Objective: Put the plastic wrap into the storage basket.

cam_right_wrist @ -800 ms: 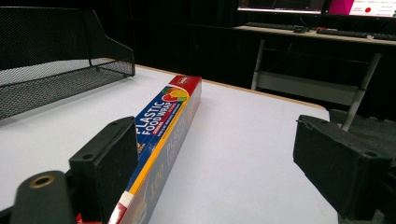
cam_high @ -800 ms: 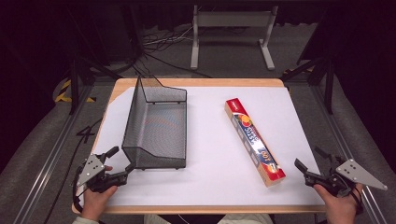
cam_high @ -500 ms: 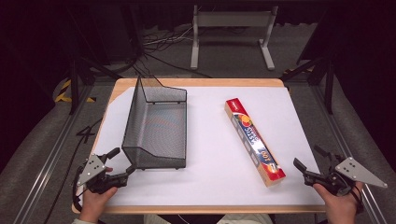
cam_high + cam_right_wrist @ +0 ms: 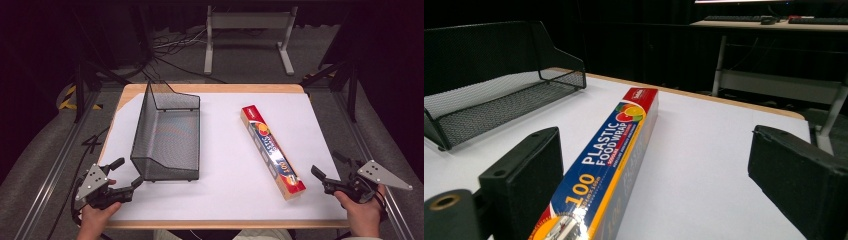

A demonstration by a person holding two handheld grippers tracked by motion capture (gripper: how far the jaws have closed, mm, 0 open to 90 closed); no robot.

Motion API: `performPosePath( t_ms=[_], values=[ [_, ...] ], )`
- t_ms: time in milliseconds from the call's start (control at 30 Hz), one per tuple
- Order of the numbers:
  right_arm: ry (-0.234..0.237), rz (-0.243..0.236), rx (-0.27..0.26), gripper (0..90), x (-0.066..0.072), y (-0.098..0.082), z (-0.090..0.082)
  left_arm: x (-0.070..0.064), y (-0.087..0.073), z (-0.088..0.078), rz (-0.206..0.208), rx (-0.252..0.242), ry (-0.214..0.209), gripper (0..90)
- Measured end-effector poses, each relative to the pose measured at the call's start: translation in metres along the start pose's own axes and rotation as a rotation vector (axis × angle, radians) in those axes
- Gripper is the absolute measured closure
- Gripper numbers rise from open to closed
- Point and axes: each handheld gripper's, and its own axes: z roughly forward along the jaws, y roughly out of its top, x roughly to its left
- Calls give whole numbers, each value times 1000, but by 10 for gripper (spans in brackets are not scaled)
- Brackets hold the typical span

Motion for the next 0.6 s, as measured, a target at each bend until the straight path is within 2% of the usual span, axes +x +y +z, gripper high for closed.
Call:
performPosePath(
  t_ms=[167, 300, 433, 533, 600],
  values=[
    [3, -15, 31, 73, 1, 11, 9, -6, 8, -7, 4, 5, 6, 150],
    [12, -6, 51, 73, 2, 22, 18, -7, 11, -11, 9, -3, 7, 150],
    [22, -12, 77, 76, 4, 30, 27, -8, 13, -12, -20, 11, 16, 152],
    [17, 7, 101, 76, 3, 36, 32, -8, 15, -15, -21, 6, 13, 153],
    [21, -2, 124, 76, 3, 41, 37, -8, 15, -15, -24, 1, 12, 153]
  ],
)
